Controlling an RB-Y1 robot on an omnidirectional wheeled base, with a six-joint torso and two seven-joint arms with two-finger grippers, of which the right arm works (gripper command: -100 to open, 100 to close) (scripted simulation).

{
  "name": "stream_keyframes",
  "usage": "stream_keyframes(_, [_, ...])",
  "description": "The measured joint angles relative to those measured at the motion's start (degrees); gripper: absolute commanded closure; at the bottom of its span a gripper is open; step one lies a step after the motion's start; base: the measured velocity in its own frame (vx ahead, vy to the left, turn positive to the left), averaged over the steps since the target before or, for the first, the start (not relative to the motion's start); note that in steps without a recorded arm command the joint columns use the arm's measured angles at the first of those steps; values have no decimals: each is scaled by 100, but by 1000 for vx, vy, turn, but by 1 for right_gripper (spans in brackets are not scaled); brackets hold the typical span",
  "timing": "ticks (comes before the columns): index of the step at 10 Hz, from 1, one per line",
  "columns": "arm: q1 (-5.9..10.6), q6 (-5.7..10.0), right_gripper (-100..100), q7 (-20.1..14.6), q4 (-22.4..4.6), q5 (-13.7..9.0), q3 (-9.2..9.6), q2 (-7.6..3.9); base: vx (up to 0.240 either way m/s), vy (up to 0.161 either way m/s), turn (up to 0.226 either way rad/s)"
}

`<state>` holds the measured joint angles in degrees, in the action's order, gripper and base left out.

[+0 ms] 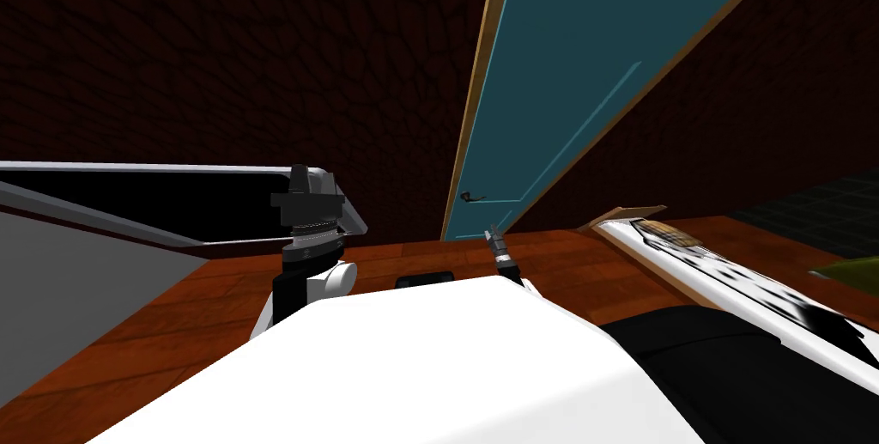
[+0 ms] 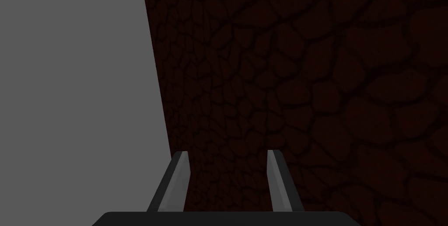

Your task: Pull the door open

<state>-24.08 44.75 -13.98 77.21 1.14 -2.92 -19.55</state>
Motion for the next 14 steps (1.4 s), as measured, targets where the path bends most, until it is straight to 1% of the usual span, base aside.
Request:
stream_keyframes(2, [23,44,-100,-89,-208,-18,1,-77,112,2,25])
stream_keyframes(3, [63,105,-100,-123,-402,-22,7,-101,201,-5,41])
stream_keyframes(4, [66,159,-100,-173,-556,-32,9,-150,228,7,37])
stream_keyframes(6, [72,201,-100,-309,-782,-64,0,-283,188,9,25])
stream_keyframes(7, [36,209,-100,-353,-829,-71,2,-308,195,8,26])
stream_keyframes(8, [63,263,-100,-384,-987,-76,6,-336,207,2,21])
stream_keyframes(10, [75,316,-100,-450,-1180,-89,11,-392,133,-7,17])
stream_keyframes(11, [78,321,-100,-459,-1191,-90,11,-396,149,-13,228])
stream_keyframes(12, [102,264,-100,-465,-1204,-131,-55,-417,172,-4,142])
stream_keyframes(14, [222,266,-100,-465,-1392,-171,-117,-426,108,12,91])
